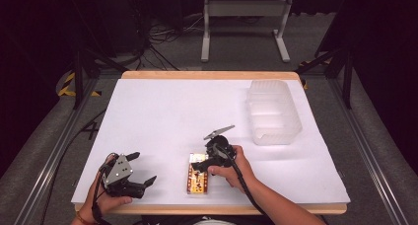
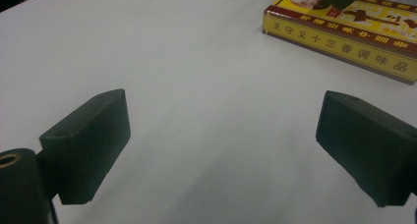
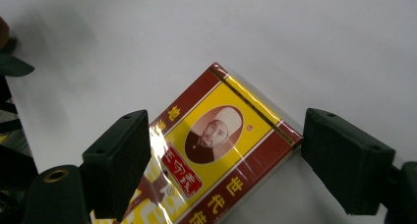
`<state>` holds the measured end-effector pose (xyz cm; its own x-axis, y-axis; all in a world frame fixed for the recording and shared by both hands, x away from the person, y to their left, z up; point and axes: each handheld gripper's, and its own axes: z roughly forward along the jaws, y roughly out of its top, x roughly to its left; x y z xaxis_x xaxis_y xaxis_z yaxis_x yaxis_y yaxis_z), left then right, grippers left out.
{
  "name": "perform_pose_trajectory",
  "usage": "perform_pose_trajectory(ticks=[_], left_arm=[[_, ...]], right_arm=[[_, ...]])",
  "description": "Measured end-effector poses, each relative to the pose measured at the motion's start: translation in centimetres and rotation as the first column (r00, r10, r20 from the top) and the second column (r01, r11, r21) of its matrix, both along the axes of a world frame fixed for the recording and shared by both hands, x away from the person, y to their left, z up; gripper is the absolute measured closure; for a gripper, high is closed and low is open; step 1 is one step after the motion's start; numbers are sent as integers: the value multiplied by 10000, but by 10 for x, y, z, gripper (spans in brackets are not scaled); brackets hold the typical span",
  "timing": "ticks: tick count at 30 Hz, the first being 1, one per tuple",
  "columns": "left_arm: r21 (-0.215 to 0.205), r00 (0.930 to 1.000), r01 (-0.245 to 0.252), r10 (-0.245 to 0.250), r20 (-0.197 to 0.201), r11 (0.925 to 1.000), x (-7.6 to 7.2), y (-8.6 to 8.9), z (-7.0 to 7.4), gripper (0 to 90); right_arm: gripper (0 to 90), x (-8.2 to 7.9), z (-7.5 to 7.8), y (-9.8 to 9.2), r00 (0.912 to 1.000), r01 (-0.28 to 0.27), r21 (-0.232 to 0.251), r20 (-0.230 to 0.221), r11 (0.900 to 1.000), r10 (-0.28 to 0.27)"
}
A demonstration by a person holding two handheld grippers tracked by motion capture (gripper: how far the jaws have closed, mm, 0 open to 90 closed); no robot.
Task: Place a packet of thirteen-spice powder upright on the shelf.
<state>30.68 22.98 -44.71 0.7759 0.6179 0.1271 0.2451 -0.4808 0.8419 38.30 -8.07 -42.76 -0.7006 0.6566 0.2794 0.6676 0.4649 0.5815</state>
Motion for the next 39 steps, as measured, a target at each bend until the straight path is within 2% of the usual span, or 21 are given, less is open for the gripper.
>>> perform_pose_trajectory(ticks=[3,5,9,10,14,17,19,22,25,31,33,34,35,36,37,39], left_arm=[[31,10000,13,-13,-8,10000,0,0,0,69],[18,10000,33,-32,-30,10000,0,0,0,69],[38,10000,78,-78,-48,10000,0,0,-1,69],[38,10000,78,-78,-48,10000,0,0,-1,69],[94,9999,97,-96,-86,9999,0,0,-2,68],[154,9999,109,-107,-105,9998,0,-1,-2,69],[217,9999,118,-116,-93,9997,0,-1,-2,69],[245,9998,157,-154,-101,9996,1,-1,-3,69],[269,9998,153,-150,-120,9995,1,-2,-4,69],[325,9997,176,-170,-179,9993,2,-2,-4,69],[323,9997,189,-183,-191,9993,1,-2,-4,69],[323,9997,189,-183,-191,9993,1,-2,-4,69],[321,9996,212,-205,-210,9993,1,-2,-4,69],[321,9996,212,-205,-210,9993,1,-2,-4,69],[330,9996,217,-210,-205,9992,1,-2,-4,69],[350,9997,199,-193,-176,9992,1,-1,-4,69]], right_arm=[[187,1,-1,17,9999,-129,-442,102,9989,134],[141,1,-3,28,9998,-206,-630,31,9978,208],[175,3,0,44,9997,-216,-1138,32,9933,222],[175,3,0,44,9997,-216,-1138,32,9933,222],[179,3,-1,59,9995,-216,-2041,175,9787,257],[190,4,-1,69,9990,-235,-2718,306,9621,330],[210,4,0,73,9989,-173,-2953,376,9553,297],[232,2,-1,76,9971,-62,-3068,706,9517,293],[239,2,-2,76,9947,-262,-2873,877,9575,535],[245,-1,2,75,9915,-502,-2721,1021,9610,807],[235,1,0,75,9925,-639,-2668,837,9616,891],[235,1,0,75,9925,-639,-2668,837,9616,891],[161,1,-2,74,9936,-660,-2740,700,9595,883],[139,1,-1,74,9940,-425,-2876,840,9568,694],[144,2,0,73,9937,-283,-2847,960,9582,578],[150,2,1,70,9965,-105,-2593,770,9657,315]])
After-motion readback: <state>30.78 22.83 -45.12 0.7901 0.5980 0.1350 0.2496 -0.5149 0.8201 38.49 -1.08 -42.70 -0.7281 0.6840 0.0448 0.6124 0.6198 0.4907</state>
